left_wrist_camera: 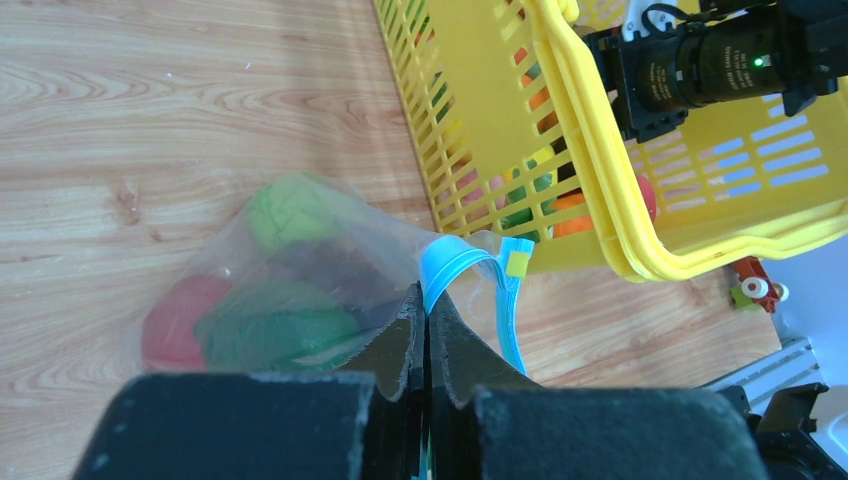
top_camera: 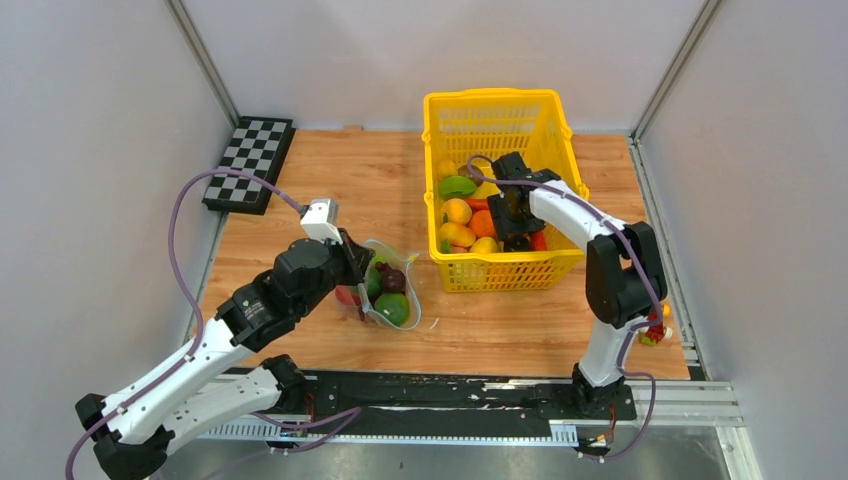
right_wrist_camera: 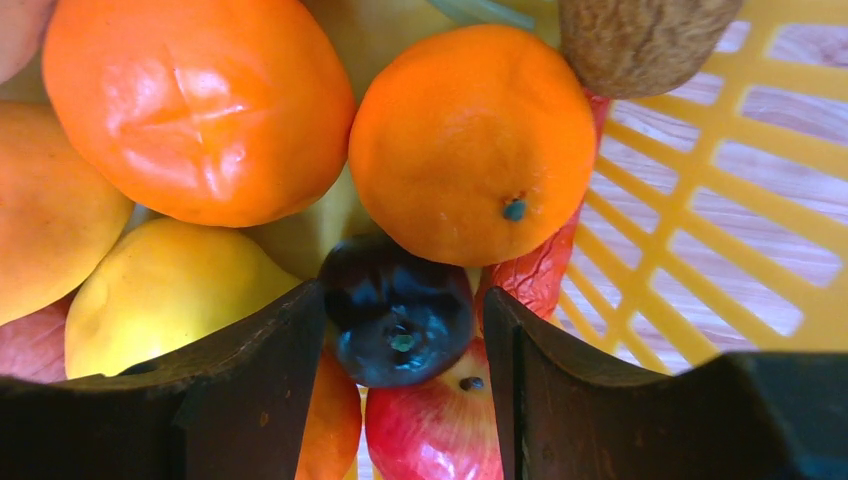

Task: Place the food in the zip-top bag and seal the zipper
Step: Pick up the fake fruit from the bin.

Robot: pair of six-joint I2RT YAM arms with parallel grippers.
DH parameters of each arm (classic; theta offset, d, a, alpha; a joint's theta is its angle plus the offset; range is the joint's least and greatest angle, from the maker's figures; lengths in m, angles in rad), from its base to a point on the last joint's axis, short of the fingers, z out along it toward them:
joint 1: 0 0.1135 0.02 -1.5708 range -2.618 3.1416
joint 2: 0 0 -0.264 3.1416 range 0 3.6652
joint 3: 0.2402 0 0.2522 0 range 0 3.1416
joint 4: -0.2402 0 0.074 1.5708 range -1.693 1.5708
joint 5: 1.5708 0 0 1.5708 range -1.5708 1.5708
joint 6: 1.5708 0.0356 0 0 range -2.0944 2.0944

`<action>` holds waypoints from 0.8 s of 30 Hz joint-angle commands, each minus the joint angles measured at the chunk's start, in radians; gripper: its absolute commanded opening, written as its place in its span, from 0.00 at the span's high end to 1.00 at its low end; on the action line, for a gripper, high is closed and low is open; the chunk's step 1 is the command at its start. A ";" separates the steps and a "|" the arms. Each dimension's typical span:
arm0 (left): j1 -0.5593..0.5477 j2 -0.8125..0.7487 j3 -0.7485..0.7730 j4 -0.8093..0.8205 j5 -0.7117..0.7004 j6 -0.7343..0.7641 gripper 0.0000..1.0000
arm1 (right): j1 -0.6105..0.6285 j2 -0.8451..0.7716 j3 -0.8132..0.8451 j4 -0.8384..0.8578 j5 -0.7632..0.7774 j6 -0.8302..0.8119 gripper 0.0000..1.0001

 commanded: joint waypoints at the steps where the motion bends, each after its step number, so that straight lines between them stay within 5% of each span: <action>1: 0.004 -0.016 0.004 0.034 -0.015 -0.002 0.97 | -0.013 0.028 0.028 -0.022 -0.039 -0.017 0.42; 24: 0.004 -0.009 -0.007 0.044 -0.007 -0.005 0.97 | -0.019 0.090 -0.022 -0.071 -0.109 -0.082 0.35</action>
